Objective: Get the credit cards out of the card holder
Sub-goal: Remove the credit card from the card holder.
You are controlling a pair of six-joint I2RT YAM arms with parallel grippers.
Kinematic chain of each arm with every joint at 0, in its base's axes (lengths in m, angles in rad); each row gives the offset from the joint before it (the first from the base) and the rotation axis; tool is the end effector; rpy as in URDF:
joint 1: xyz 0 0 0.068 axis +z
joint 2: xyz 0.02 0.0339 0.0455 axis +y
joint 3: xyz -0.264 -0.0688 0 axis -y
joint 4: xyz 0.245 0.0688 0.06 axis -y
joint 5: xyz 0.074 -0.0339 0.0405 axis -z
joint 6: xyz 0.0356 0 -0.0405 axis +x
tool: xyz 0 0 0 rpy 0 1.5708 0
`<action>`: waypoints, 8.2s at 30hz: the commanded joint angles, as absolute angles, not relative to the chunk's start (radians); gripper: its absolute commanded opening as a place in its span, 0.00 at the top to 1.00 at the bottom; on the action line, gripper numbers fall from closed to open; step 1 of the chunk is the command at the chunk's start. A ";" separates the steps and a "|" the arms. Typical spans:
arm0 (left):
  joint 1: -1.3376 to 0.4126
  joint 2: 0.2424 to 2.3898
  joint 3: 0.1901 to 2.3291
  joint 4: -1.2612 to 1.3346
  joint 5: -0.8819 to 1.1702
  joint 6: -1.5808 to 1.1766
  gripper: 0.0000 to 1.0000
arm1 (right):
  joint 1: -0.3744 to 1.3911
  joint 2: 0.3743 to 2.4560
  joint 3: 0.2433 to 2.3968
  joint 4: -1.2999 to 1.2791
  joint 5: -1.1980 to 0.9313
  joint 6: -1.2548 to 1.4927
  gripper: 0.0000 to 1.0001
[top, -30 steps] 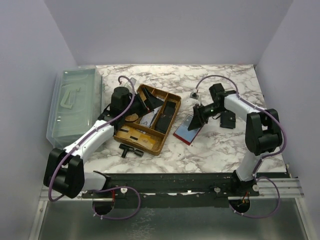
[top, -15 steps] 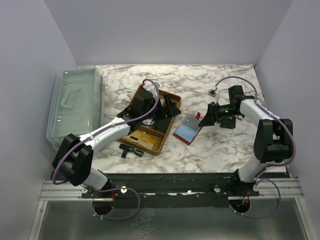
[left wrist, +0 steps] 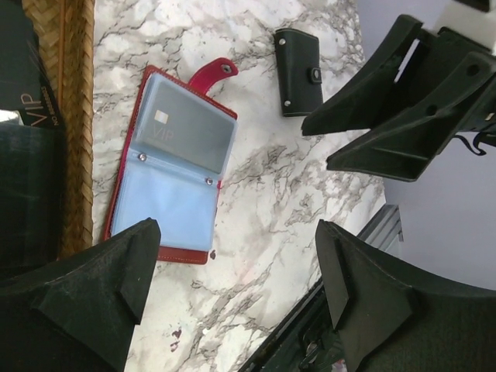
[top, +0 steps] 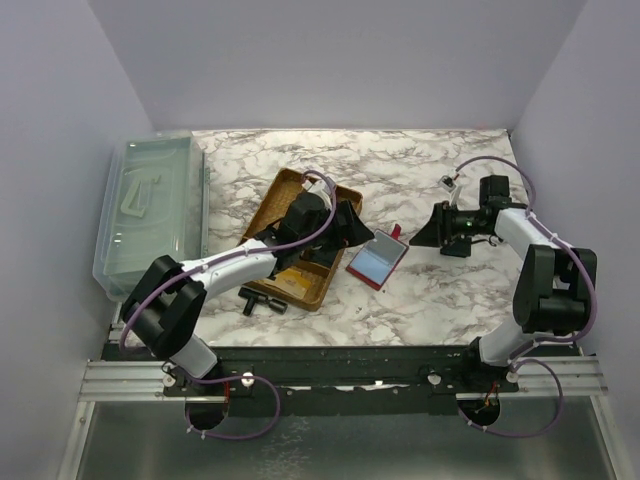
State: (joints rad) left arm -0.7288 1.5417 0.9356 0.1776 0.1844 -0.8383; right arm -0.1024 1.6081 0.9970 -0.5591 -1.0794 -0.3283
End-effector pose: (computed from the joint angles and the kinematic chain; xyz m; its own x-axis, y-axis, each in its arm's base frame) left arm 0.2545 -0.2360 0.2418 -0.7865 -0.2776 -0.5516 0.2905 0.6219 -0.7272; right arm 0.3020 0.0005 0.2023 -0.7724 -0.0736 -0.6309 -0.5735 0.5079 0.6428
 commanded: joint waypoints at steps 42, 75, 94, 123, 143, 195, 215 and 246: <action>-0.847 2.031 1.339 -0.307 0.142 -0.782 0.74 | 0.099 1.761 1.060 -0.332 -0.558 -0.399 0.91; -0.834 2.039 1.335 -0.327 0.125 -0.770 0.74 | 0.133 1.716 0.974 -0.292 -0.474 -0.373 0.90; -0.834 2.033 1.331 -0.326 0.133 -0.774 0.73 | 0.151 1.675 0.952 -0.360 -0.678 -0.450 0.89; -0.825 2.012 1.310 -0.311 0.152 -0.785 0.71 | 0.132 1.809 1.065 -0.390 -0.595 -0.333 0.66; -0.822 2.022 1.311 -0.309 0.171 -0.784 0.71 | 0.133 1.788 1.059 -0.484 -0.887 -0.390 0.65; -0.813 2.011 1.287 -0.286 0.189 -0.808 0.70 | 0.113 1.746 1.051 -0.418 -0.545 -0.330 0.58; -0.804 2.023 1.293 -0.282 0.210 -0.802 0.68 | 0.120 1.789 1.051 -0.453 -0.598 -0.364 0.48; -0.770 1.960 1.255 -0.221 0.259 -0.859 0.65 | 0.124 1.798 1.106 -0.528 -0.871 -0.347 0.78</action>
